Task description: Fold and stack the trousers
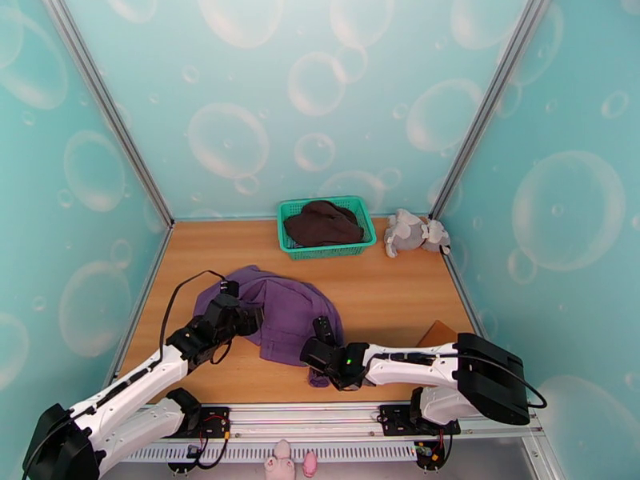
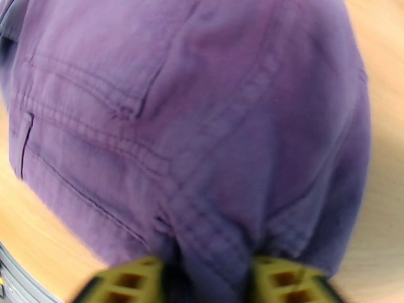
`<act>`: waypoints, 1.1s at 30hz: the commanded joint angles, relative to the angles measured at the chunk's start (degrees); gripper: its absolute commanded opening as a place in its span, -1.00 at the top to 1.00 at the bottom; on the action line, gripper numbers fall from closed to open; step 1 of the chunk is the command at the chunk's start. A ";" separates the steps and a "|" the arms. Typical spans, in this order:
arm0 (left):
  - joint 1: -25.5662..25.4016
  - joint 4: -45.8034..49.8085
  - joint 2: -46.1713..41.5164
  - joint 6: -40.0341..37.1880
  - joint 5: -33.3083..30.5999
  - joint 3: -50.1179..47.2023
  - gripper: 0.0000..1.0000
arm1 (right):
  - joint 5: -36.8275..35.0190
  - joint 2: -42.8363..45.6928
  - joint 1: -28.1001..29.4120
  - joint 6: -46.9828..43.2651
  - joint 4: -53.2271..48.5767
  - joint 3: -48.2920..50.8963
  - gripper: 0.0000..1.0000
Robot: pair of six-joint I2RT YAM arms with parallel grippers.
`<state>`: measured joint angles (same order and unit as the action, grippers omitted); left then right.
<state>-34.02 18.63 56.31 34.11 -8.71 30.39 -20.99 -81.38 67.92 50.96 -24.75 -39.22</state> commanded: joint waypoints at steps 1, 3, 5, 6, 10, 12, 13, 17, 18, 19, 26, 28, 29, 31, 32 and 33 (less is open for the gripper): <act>0.64 -4.46 1.34 2.89 -0.08 -2.45 -0.43 | -4.08 3.97 -2.65 -1.45 -5.61 -2.37 0.88; 0.69 -8.50 1.93 4.42 2.40 -4.26 -0.42 | -4.73 7.02 -6.67 -4.91 -7.52 -3.23 1.00; 0.62 -12.01 2.58 5.63 4.34 -6.03 -0.41 | -5.48 10.08 -11.19 -8.80 -8.89 -4.24 1.00; 0.65 -13.25 3.23 5.91 4.79 -6.77 -0.40 | -5.67 11.87 -13.86 -11.26 -9.52 -4.88 1.00; 1.35 -12.22 8.27 6.61 2.98 -7.01 -0.40 | -4.77 17.22 -23.07 -21.49 -8.91 -7.60 1.00; 2.55 -10.43 11.46 8.70 0.96 -6.65 -0.40 | -2.81 18.28 -27.89 -25.66 -8.30 -8.90 1.00; 3.53 -9.33 13.74 10.01 0.04 -6.29 -0.40 | -2.65 18.52 -30.53 -27.37 -7.99 -9.49 0.84; 6.60 -4.15 20.05 14.25 -3.15 -3.88 -0.39 | -5.42 17.60 -38.08 -31.70 -7.01 -10.73 0.36; 6.85 -2.44 21.25 15.05 -4.17 -3.15 -0.40 | -6.77 17.34 -39.08 -32.44 -6.85 -10.98 0.19; 7.03 -0.50 21.93 15.89 -5.76 -2.44 -0.40 | -8.10 17.38 -39.28 -32.95 -6.55 -11.20 0.03; 7.35 8.10 14.58 17.20 -14.65 0.09 -0.44 | -4.88 22.90 -27.33 -32.93 -1.20 -7.51 -0.64; 7.31 10.13 10.87 15.53 -15.91 1.22 -0.47 | 1.30 23.13 -24.50 -29.28 -0.73 -4.88 -0.62; 7.32 10.53 9.25 14.25 -15.82 1.50 -0.48 | 3.26 22.87 -23.75 -26.61 -0.93 -3.38 -0.62; 7.17 9.57 5.45 9.96 -13.35 2.10 -0.49 | 4.99 21.92 -22.34 -19.65 -1.65 0.58 -0.61; 7.07 8.53 4.02 8.28 -11.46 1.80 -0.49 | 4.72 21.78 -21.46 -16.54 -1.57 2.57 -0.60; 6.95 6.53 2.19 6.62 -8.59 1.28 -0.48 | 4.05 21.72 -20.48 -13.56 -0.97 5.01 -0.60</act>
<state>-26.96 25.34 61.84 46.19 -20.36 30.33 -19.49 -58.76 45.87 27.16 -25.04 -39.07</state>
